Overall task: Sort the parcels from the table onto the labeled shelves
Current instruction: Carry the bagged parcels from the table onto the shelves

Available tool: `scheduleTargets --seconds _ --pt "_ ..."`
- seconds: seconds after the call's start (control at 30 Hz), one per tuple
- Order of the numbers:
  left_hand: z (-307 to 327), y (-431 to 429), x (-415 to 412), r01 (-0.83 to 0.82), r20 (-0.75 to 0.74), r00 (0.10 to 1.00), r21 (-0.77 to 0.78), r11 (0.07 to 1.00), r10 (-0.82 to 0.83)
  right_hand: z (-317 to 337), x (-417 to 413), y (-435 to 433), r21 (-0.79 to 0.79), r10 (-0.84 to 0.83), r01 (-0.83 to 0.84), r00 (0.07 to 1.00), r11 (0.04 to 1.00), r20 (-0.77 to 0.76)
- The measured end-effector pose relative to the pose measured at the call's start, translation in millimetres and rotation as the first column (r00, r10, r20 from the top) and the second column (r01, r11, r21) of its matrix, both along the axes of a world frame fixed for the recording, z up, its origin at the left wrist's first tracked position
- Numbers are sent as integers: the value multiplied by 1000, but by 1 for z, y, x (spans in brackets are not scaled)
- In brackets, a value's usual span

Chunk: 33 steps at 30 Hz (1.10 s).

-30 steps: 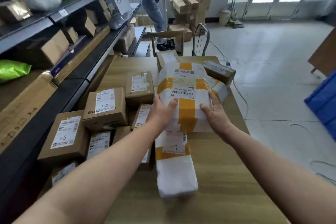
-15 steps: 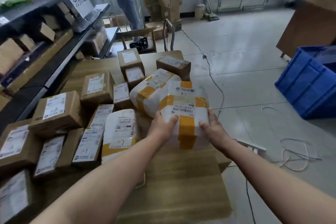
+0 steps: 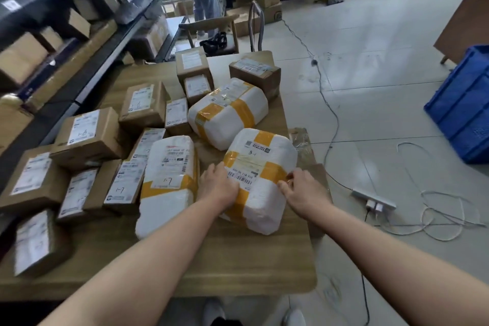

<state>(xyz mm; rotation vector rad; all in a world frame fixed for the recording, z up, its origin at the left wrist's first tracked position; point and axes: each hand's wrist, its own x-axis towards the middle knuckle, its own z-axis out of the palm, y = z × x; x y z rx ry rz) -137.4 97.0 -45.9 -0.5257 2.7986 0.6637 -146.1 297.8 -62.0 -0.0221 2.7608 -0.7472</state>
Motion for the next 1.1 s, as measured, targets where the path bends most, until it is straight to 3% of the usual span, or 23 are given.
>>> scheduleTargets --seconds 0.1,0.2,0.33,0.43,0.87,1.0,1.1 --pt "0 17 12 113 28 993 -80 990 -111 8 -27 -1 -6 19 -20 992 1000 -127" --pt "-2 30 20 212 105 975 -189 959 -195 15 -53 -12 106 223 -208 963 972 -151" --pt "2 30 18 262 214 952 -211 942 -217 15 -79 -27 275 432 -399 899 875 -71" --pt "8 28 14 296 241 940 -227 928 -241 10 -79 -23 303 496 -477 868 825 16" --pt "10 24 7 606 359 789 -320 728 -499 20 -26 23 541 484 -338 862 770 -151" --pt "21 9 -4 536 296 844 -422 731 -448 25 -24 15 489 465 -339 870 804 -162" --pt "19 11 3 323 183 946 -431 843 -268 24 -29 11 420 454 -333 861 844 -230"
